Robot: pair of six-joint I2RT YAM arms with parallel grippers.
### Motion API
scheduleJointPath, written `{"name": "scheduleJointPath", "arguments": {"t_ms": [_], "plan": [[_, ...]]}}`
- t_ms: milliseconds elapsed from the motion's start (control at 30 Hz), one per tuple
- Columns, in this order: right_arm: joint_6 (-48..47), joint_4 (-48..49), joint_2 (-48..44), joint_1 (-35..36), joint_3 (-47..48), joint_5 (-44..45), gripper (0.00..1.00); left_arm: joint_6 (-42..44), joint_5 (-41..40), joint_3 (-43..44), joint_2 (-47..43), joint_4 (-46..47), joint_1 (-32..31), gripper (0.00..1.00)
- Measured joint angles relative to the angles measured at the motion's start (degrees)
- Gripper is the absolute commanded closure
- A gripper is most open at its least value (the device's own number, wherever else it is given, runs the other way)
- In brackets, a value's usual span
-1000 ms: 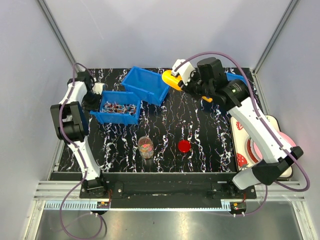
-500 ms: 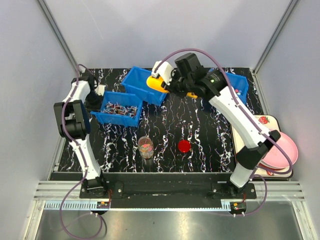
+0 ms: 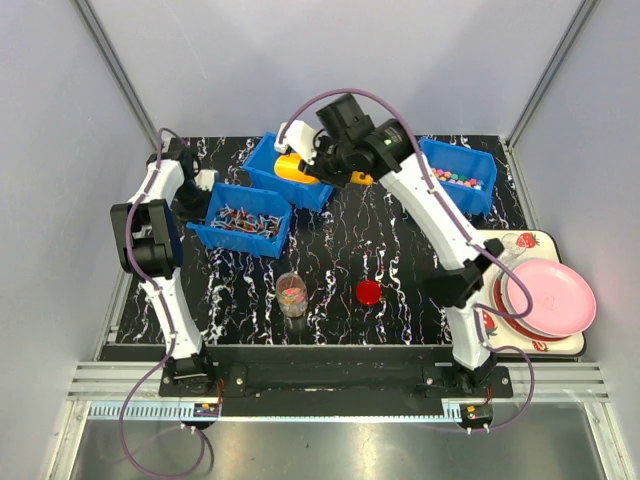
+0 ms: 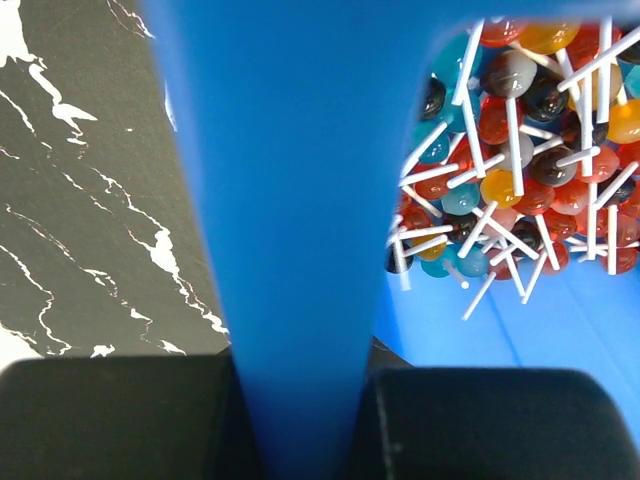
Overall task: Pack the candies
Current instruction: Pick up the storage box at the center of the board.
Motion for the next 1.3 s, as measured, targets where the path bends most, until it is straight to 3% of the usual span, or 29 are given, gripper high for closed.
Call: {"name": "scheduleJointPath", "arguments": {"t_ms": [533, 700, 1000, 1300], "plan": [[-6.71, -4.48, 13.14, 5.88, 6.93, 3.85, 1.0, -2.16, 3.52, -3.72, -9.11, 2.1, -1.81, 1.0], [-4.2, -4.2, 9.31, 5.84, 6.34, 2.54, 1.0, -1.9, 9.27, -5.46, -8.59, 0.66, 0.63, 1.0], [0.39, 4.68, -7.17, 5.73, -0.15, 0.83, 1.0, 0.7, 28.7, -0.96, -1.55, -5.22, 7.04, 1.0], [0.76, 5.03, -4.72, 5.68, -0.07, 0.94, 1.0, 3.98, 35.8, -0.98, -0.57, -9.42, 6.88, 1.0]]}}
